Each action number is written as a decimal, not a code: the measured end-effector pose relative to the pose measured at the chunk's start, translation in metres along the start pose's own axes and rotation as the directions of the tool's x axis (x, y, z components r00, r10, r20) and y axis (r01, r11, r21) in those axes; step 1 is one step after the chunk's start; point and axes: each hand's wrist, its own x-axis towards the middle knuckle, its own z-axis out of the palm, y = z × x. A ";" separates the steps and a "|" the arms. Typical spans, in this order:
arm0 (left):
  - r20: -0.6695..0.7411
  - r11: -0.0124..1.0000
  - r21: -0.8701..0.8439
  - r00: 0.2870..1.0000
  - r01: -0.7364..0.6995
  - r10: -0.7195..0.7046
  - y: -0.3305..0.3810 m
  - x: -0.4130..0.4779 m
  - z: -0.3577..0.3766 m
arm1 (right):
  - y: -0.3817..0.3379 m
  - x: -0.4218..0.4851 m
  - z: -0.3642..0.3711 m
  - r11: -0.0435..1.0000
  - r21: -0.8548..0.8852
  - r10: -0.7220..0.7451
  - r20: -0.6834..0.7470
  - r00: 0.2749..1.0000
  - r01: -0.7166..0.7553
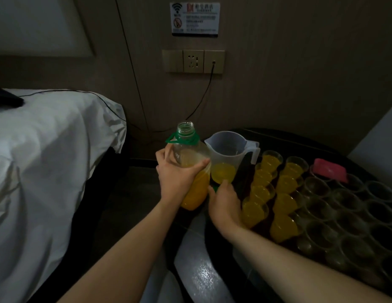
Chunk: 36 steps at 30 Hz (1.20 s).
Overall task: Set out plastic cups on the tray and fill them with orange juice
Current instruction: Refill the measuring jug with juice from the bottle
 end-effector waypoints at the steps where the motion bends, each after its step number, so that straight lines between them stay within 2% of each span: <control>1: 0.006 1.000 0.006 1.000 0.000 0.000 -0.001 0.000 0.000 | 0.008 -0.007 0.011 0.997 -0.036 -0.061 0.025 0.998 0.062; 5: 0.011 1.000 0.005 1.000 -0.004 0.004 -0.005 0.001 0.002 | 0.038 -0.025 0.052 0.924 -0.224 -0.286 0.138 0.948 0.311; 10: 0.006 1.000 -0.018 1.000 -0.001 0.001 -0.007 0.002 0.003 | 0.064 -0.027 0.081 0.830 -0.424 -0.289 0.230 0.929 0.363; 14: 0.009 1.000 -0.030 1.000 -0.002 0.002 -0.007 0.001 0.003 | 0.071 -0.024 0.087 0.823 -0.438 -0.301 0.202 0.932 0.360; 20: 0.011 0.999 -0.027 1.000 0.018 -0.018 -0.005 0.000 0.003 | 0.065 -0.032 0.078 0.838 -0.415 -0.224 0.331 0.917 0.355; 28: 0.022 0.999 -0.001 0.999 0.037 -0.037 0.004 -0.005 -0.001 | 0.048 -0.027 0.042 0.813 -0.390 -0.289 0.375 0.881 0.433; 30: 0.037 0.999 0.003 0.999 0.038 -0.038 0.005 -0.005 -0.003 | 0.037 -0.025 0.027 0.835 -0.353 -0.319 0.315 0.894 0.422; 33: 0.063 0.999 0.003 0.997 0.043 -0.044 0.007 -0.007 -0.006 | 0.012 -0.017 -0.005 0.901 -0.214 -0.362 0.107 0.926 0.377; 36: 0.091 0.997 0.032 0.993 0.070 -0.073 0.014 -0.004 -0.010 | -0.021 -0.003 -0.039 0.966 0.075 -0.237 -0.111 0.965 0.246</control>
